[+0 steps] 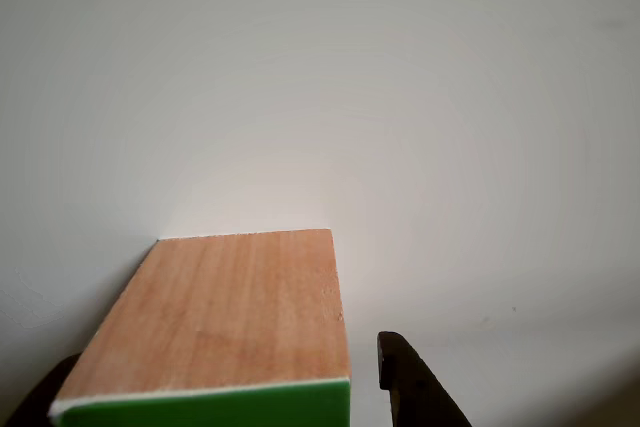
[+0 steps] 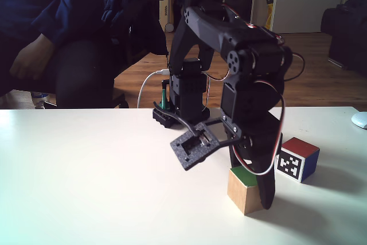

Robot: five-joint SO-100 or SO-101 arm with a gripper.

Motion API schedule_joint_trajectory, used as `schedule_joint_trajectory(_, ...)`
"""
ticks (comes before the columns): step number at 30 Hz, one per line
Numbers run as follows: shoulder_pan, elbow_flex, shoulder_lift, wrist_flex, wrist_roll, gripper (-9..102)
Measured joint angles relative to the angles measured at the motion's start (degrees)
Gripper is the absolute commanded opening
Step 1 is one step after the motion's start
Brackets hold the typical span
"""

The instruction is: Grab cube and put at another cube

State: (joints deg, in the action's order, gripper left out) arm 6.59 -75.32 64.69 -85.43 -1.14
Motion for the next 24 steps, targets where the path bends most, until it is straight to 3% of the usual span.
schedule_joint_trajectory(13, -0.2, 1.6, -0.7, 1.1, 1.6, 18)
schedule_joint_trajectory(24, 1.8, -1.9, 5.4, 1.3, 3.6, 18)
